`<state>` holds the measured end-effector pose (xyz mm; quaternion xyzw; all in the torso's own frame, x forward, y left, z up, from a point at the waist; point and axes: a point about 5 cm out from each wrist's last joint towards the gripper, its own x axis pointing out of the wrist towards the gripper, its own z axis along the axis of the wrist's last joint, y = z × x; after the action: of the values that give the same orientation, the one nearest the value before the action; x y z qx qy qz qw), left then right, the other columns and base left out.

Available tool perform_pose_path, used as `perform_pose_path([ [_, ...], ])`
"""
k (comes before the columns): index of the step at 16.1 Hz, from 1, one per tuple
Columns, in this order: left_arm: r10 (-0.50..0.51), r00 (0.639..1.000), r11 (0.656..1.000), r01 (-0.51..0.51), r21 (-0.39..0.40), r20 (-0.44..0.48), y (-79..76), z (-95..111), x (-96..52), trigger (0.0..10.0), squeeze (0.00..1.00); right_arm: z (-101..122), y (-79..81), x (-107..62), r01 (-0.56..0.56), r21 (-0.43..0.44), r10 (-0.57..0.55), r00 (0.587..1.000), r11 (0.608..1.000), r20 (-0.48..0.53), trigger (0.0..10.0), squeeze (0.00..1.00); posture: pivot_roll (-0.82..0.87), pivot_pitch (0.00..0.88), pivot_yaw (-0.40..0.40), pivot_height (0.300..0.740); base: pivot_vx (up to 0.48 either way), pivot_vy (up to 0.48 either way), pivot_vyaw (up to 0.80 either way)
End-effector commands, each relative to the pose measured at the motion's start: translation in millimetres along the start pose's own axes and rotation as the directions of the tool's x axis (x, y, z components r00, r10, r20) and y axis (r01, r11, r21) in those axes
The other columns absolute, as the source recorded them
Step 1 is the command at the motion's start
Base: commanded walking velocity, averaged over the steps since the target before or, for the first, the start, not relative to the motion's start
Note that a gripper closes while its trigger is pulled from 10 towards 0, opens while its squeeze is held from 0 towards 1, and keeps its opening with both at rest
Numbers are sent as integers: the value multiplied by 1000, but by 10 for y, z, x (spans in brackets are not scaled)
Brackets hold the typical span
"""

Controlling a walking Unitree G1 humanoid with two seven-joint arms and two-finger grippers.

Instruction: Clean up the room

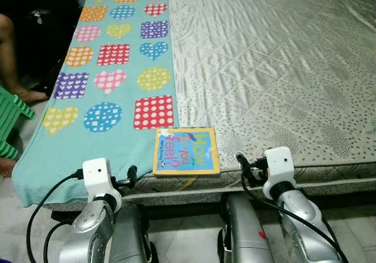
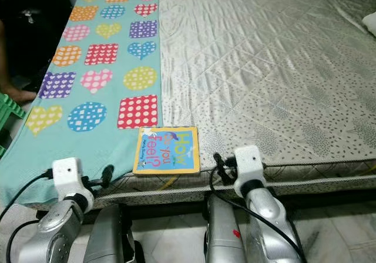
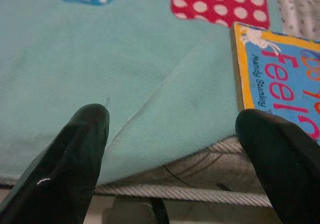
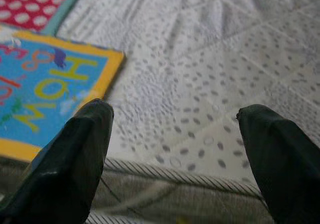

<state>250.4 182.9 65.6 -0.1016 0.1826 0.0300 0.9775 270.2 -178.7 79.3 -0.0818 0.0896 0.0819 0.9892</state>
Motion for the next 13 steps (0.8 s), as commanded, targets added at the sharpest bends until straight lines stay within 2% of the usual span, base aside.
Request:
perform_pose_path([
  [1, 6, 1000, 1000, -6, 0, -10, 67, -18, -5, 10000, 0, 22, -89, -50, 22, -3, -22, 1000, 1000, 6, 10000, 0, -166, 212, 23, 563, 0, 0, 0],
  [6, -6, 999, 996, 2, 86, 47, 123, 107, 101, 10000, 0, -34, -404, -186, 79, -71, -81, 996, 994, -31, 10000, 0, -207, 248, -10, 563, 0, 0, 0],
  [10, -17, 998, 996, 12, 84, 64, 51, 145, 160, 10000, 0, -29, -465, -263, 94, -82, -97, 995, 992, -35, 10000, 0, -233, 272, -17, 563, 0, 0, 0],
  [11, -33, 996, 996, 26, 84, 79, 0, 156, 193, 10000, 0, -41, -500, -352, 105, -90, -109, 993, 990, -41, 10000, 0, -240, 290, -23, 563, 0, 0, 0],
  [13, -46, 995, 995, 39, 87, 83, -44, 164, 225, 10000, 0, -65, -528, -413, 115, -98, -121, 991, 989, -54, 10000, 0, -245, 304, -27, 563, 0, 0, 0],
])
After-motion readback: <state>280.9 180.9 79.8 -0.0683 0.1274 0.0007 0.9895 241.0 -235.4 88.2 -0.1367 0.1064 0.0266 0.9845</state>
